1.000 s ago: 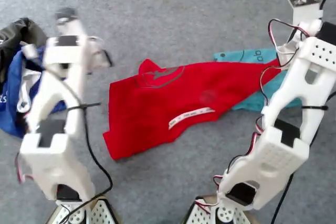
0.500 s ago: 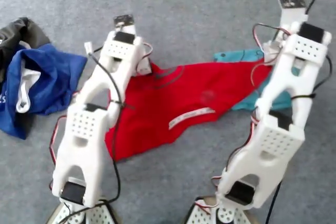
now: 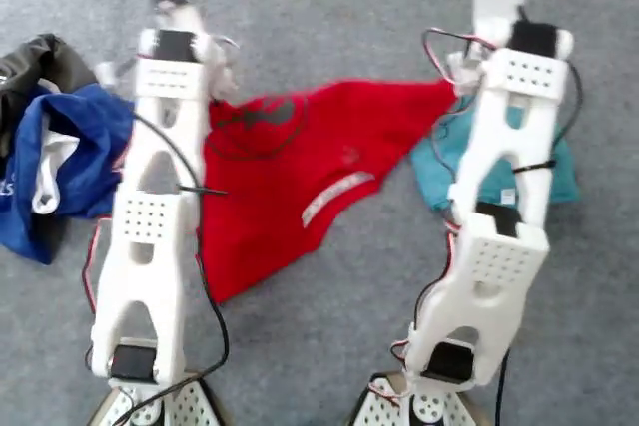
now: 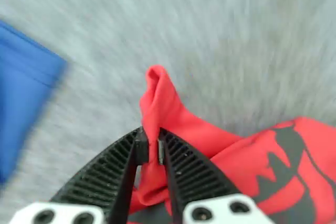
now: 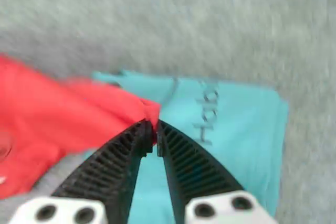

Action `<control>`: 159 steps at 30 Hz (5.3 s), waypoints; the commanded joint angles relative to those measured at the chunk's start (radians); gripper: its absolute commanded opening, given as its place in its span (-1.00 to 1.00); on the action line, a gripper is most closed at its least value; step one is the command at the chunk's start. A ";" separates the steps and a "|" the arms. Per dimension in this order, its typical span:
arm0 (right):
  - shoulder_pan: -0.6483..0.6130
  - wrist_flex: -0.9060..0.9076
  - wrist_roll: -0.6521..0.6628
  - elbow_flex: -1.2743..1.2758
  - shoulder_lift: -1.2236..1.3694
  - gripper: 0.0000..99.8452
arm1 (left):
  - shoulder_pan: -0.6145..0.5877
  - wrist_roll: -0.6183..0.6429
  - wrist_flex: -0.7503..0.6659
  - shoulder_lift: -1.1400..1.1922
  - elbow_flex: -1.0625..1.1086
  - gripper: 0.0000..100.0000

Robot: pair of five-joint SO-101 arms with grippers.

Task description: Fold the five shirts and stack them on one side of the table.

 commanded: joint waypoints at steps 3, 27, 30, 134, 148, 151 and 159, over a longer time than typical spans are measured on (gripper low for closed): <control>-0.078 -0.081 -0.005 -0.044 0.019 -0.95 | -0.139 -0.011 -0.034 -0.038 -0.120 -0.94; 0.006 0.074 0.095 -0.394 0.242 -0.95 | -0.208 -0.017 -0.172 -0.003 -0.113 -0.80; -0.107 0.141 0.035 -0.392 0.260 -0.94 | -0.214 -0.011 -0.124 -0.006 -0.119 -0.60; -0.061 0.141 0.199 0.467 -0.383 -0.97 | 0.111 -0.532 0.040 -1.026 1.728 -0.95; -0.063 0.219 0.141 0.107 -0.065 -0.97 | 0.002 -0.810 0.040 -1.490 2.178 -0.94; -0.063 0.219 0.141 0.088 -0.039 -0.97 | 0.016 -0.825 0.040 -1.521 2.178 -0.94; -0.101 0.198 0.081 0.081 -0.004 -0.97 | -0.097 -0.726 0.040 -1.527 2.006 -0.48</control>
